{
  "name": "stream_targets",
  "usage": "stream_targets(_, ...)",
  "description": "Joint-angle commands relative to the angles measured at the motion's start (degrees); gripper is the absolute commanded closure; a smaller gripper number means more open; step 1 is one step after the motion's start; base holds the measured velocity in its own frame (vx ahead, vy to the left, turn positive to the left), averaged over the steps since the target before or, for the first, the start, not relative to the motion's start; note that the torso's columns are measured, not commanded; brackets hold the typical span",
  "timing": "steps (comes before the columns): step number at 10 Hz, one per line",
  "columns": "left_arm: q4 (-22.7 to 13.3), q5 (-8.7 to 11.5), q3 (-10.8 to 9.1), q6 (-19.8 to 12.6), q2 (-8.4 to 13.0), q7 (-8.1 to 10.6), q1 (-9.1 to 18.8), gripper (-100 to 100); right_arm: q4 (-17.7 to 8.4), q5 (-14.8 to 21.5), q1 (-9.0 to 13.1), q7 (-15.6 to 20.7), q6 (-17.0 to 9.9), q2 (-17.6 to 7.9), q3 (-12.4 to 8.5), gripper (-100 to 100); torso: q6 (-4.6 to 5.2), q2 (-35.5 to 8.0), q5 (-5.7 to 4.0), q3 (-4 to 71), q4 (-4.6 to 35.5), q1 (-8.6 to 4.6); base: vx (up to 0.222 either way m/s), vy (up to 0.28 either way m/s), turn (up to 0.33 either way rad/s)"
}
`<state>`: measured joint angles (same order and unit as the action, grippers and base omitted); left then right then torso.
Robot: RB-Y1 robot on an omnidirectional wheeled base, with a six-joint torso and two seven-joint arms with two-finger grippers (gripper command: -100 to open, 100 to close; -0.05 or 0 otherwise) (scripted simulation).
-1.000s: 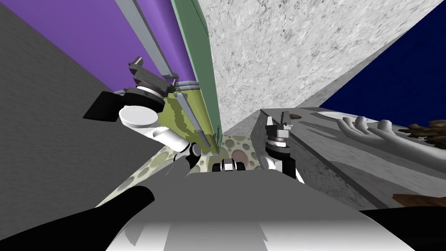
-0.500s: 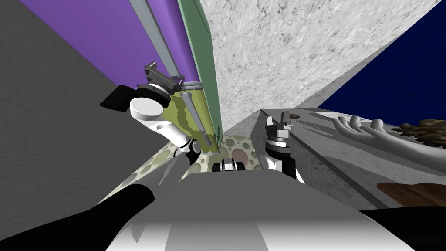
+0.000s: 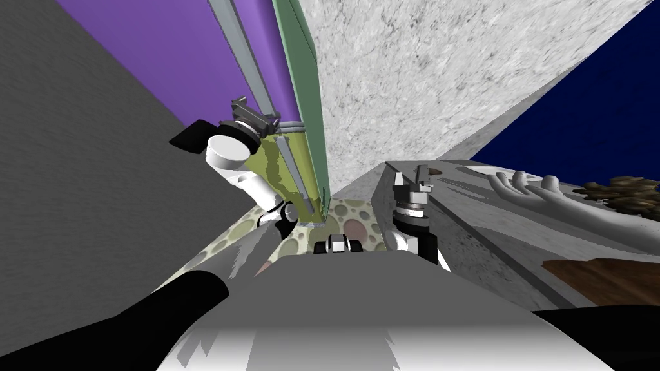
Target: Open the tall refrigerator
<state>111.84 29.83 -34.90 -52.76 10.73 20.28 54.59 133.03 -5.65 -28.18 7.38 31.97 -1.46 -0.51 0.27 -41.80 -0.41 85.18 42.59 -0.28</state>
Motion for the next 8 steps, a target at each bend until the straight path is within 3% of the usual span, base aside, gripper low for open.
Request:
stream_targets(1,-3.4,-1.9,1.02,0.6,0.4,2.07,3.3,-100,0.0,0.0,0.0,0.0,0.0,0.0,0.0,0,0.00,0.0,-0.02,0.0,0.0,-0.06,-0.044,0.016,0.029)
stream_targets(8,-14.0,-6.5,3.92,0.4,1.2,7.05,9.9,-100,0.0,0.0,0.0,0.0,0.0,0.0,0.0,0,0.21,0.1,-0.19,0.1,0.1,-0.39,-0.047,0.015,0.019)
